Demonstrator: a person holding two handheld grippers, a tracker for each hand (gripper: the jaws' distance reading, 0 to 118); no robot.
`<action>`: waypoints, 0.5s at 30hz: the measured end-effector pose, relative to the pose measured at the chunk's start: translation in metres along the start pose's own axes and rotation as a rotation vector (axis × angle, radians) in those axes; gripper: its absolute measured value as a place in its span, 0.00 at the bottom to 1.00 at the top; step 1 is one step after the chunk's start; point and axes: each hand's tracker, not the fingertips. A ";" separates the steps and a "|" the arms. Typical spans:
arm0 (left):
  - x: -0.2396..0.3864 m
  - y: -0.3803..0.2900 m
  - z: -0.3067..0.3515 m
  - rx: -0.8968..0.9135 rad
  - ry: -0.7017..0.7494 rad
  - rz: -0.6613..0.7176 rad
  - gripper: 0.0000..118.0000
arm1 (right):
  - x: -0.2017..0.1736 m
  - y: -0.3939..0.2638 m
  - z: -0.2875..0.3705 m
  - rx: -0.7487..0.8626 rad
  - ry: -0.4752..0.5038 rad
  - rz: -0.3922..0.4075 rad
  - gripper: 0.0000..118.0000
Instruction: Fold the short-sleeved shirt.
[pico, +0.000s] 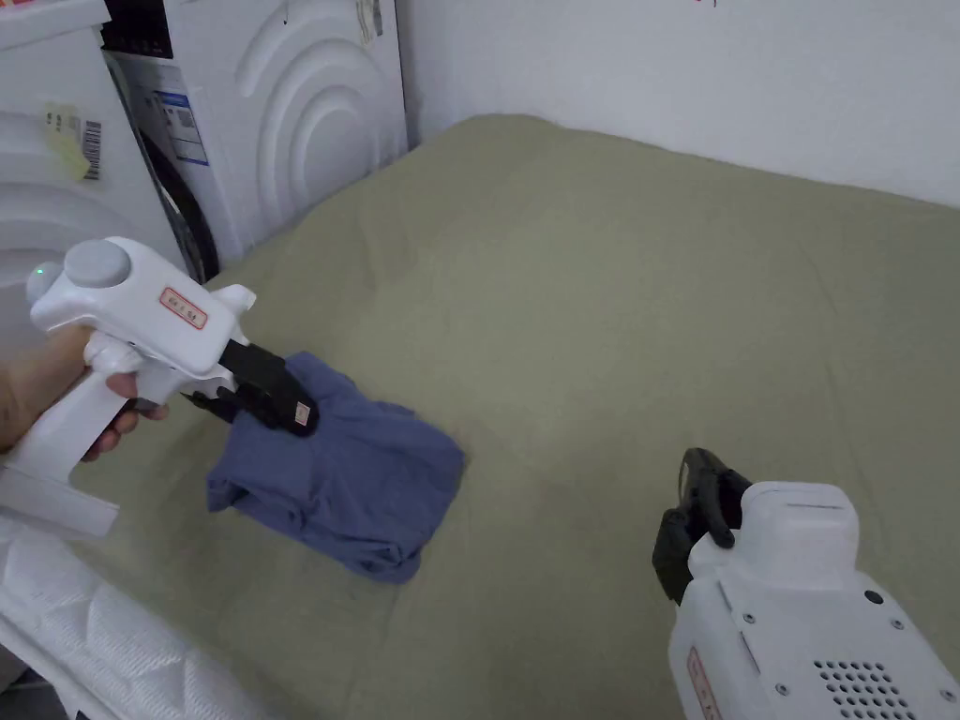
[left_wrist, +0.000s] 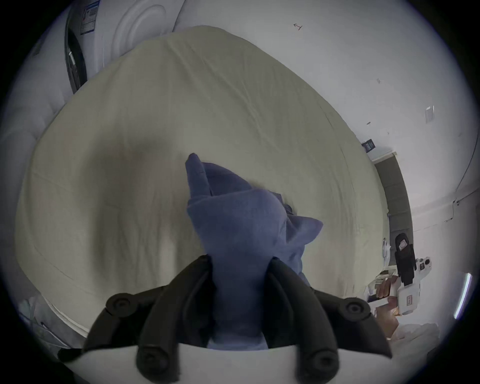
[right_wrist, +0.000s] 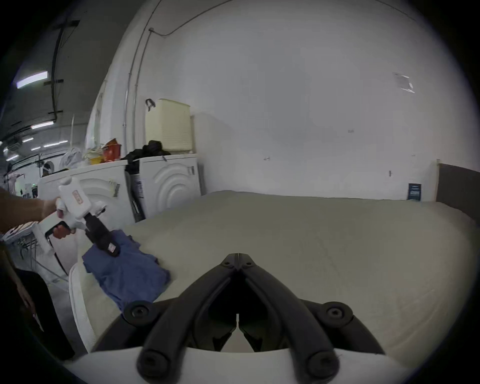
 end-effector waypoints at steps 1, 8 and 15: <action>0.002 0.003 -0.002 -0.001 0.020 -0.026 0.22 | -0.002 -0.001 -0.002 -0.002 0.001 0.004 0.00; 0.004 0.017 -0.011 -0.034 0.061 -0.072 0.24 | -0.005 -0.003 -0.006 -0.023 0.033 0.020 0.00; 0.016 0.004 0.014 0.070 0.181 -0.128 1.00 | 0.010 0.003 0.005 -0.040 0.057 0.006 0.00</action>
